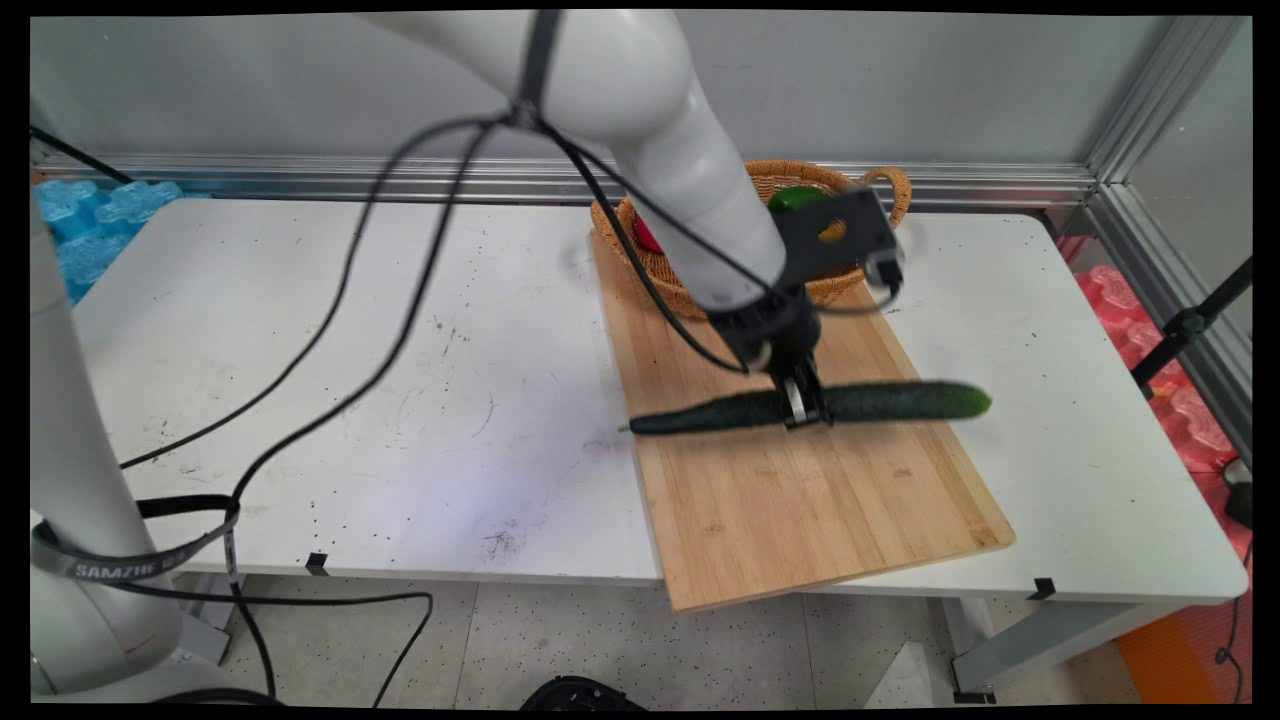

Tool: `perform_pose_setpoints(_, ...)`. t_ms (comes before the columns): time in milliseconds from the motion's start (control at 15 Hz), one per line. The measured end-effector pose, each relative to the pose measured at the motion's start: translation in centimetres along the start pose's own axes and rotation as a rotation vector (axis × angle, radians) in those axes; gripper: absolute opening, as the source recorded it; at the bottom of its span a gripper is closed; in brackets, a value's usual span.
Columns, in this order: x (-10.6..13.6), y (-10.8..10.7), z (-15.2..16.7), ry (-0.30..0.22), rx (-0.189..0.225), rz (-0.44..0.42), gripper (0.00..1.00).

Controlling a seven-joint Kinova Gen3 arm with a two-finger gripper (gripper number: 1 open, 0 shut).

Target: Place the picked object in the vegetable basket

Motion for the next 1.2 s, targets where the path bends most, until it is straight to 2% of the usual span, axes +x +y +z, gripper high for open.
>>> perform_pose_setpoints(267,0.0,-2.2,-5.0,0.033,0.050,-0.033,0.00)
perform_pose_setpoints(600,-0.5,-6.8,-9.1,0.051,0.149,-0.086,0.00)
perform_pose_setpoints(867,-0.6,-10.6,-9.4,0.049,0.208,-0.099,0.00)
perform_pose_setpoints(1200,-1.0,-15.0,-7.0,0.011,0.257,-0.083,0.00)
